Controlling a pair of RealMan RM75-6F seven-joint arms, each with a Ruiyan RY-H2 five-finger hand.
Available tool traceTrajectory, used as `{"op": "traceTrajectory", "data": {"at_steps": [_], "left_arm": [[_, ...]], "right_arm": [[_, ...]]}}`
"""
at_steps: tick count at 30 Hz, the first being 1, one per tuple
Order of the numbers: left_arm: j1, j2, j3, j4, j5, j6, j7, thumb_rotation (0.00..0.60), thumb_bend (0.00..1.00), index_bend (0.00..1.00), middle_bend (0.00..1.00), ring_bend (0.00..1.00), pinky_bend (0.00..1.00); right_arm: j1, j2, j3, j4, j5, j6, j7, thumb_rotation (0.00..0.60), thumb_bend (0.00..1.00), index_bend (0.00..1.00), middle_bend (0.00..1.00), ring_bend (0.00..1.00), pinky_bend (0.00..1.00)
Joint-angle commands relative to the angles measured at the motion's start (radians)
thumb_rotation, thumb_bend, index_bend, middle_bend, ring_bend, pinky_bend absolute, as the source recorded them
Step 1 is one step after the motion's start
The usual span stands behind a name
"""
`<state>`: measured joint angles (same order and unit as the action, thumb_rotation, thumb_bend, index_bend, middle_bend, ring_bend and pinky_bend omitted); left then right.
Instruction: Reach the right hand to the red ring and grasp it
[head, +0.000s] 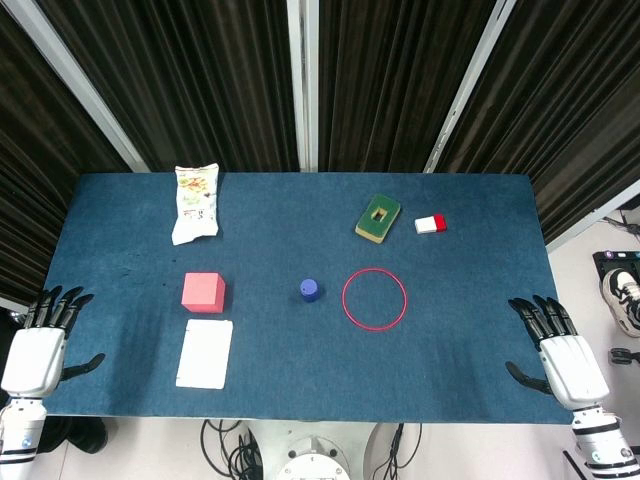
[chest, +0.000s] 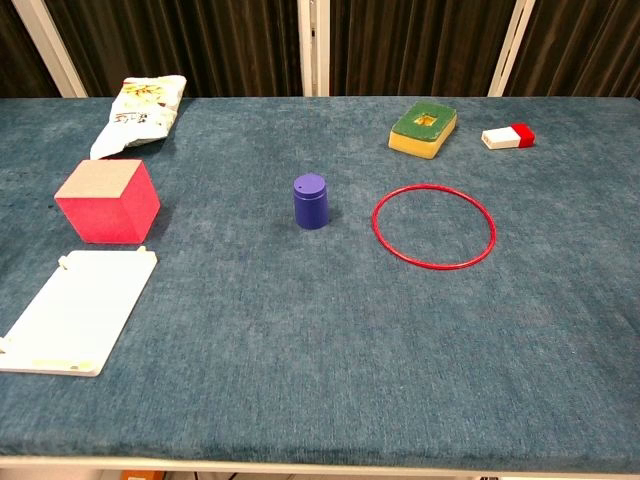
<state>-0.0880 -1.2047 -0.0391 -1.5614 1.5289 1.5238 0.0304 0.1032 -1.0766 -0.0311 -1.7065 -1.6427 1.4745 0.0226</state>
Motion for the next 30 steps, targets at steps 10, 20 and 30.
{"op": "traceTrajectory", "data": {"at_steps": [10,20,30], "left_arm": [[0.001,-0.002,0.003,-0.012,0.001,-0.002,0.012,0.600,0.00,0.16,0.09,0.00,0.00],[0.002,0.005,0.000,-0.028,-0.001,0.000,0.024,0.600,0.00,0.16,0.09,0.00,0.00],[0.010,0.004,0.003,-0.023,-0.013,-0.001,0.020,0.600,0.00,0.16,0.09,0.00,0.00]], "right_arm": [[0.137,0.006,0.030,-0.033,0.000,-0.206,-0.046,0.600,0.16,0.11,0.13,0.00,0.00],[0.371,-0.200,0.109,0.108,0.098,-0.520,-0.097,0.600,0.27,0.39,0.15,0.00,0.00],[0.455,-0.358,0.106,0.260,0.132,-0.598,-0.155,0.600,0.28,0.42,0.15,0.00,0.00]]}}
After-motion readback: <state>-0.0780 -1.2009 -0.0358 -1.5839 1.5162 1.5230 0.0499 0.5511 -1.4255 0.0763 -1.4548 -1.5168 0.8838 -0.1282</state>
